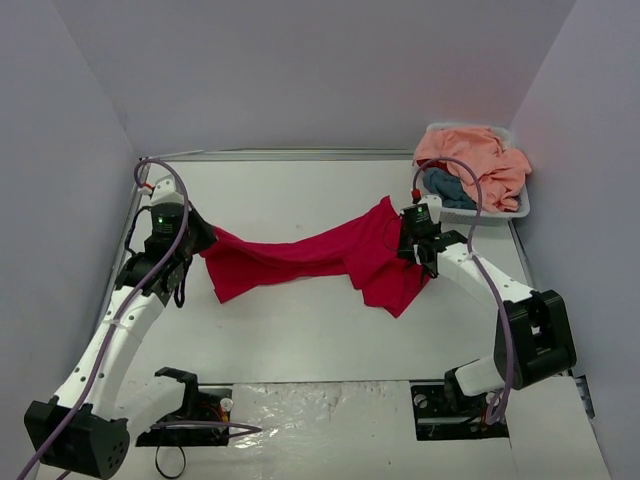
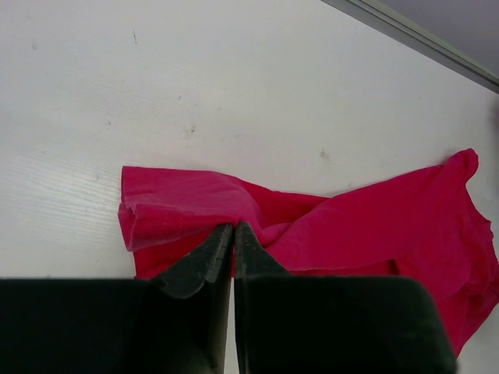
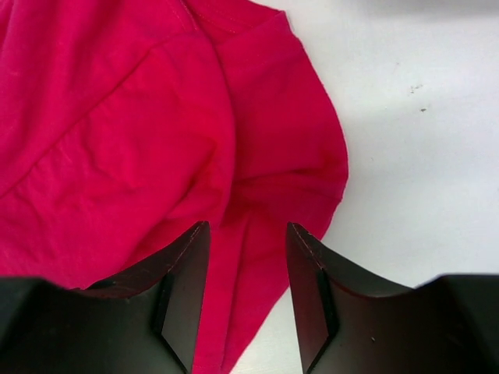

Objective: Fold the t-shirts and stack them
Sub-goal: Flatten out the tshirt

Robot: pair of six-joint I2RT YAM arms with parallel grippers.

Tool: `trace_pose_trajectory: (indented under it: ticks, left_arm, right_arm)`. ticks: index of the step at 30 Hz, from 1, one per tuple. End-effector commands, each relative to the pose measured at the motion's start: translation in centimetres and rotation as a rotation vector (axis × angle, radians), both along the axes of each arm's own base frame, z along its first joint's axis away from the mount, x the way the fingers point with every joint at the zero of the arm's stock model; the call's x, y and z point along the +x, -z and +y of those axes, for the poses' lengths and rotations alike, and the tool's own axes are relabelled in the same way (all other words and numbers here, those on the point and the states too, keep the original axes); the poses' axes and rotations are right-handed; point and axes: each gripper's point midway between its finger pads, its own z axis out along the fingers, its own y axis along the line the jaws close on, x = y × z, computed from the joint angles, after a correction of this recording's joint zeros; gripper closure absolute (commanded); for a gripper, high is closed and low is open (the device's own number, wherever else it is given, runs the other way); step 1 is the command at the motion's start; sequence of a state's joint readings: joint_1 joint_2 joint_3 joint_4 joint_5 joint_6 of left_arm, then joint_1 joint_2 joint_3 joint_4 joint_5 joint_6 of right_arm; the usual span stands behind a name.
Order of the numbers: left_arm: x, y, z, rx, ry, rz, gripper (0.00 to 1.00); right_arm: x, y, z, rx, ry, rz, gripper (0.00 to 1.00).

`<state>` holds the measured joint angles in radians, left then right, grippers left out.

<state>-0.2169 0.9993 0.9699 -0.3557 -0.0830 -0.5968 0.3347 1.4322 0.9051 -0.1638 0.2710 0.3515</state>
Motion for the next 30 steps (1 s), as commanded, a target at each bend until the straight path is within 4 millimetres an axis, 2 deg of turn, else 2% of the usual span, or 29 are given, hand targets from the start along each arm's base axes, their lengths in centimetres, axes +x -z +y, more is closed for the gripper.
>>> trace_pose_trajectory:
  ticks: [1, 9, 19, 21, 25, 30]
  left_arm:
    - [-0.1, -1.6, -0.2, -0.013, 0.005, -0.054, 0.98]
    - [-0.1, -1.1, -0.2, -0.005, 0.006, -0.047, 0.98]
    - [0.0, -1.0, -0.2, 0.004, 0.012, -0.044, 0.98]
    - [0.0, -0.7, -0.2, 0.003, 0.011, -0.041, 0.98]
    - [0.0, -0.7, -0.2, -0.001, 0.011, -0.044, 0.98]
    - [-0.2, -0.8, -0.2, -0.001, 0.013, -0.044, 0.98]
  right_arm:
    - [0.5, 0.5, 0.6, 0.024, 0.005, -0.020, 0.60]
    - [0.5, 2.7, 1.9, 0.044, -0.024, 0.020, 0.63]
    - [0.1, 4.9, 2.6, 0.040, -0.034, 0.051, 0.67]
    - [0.0, 5.2, 2.6, 0.038, -0.033, 0.056, 0.72]
    - [-0.1, 5.3, 2.8, 0.037, -0.036, 0.058, 1.00]
    - [-0.1, 4.3, 3.3, 0.052, -0.048, 0.033, 1.00]
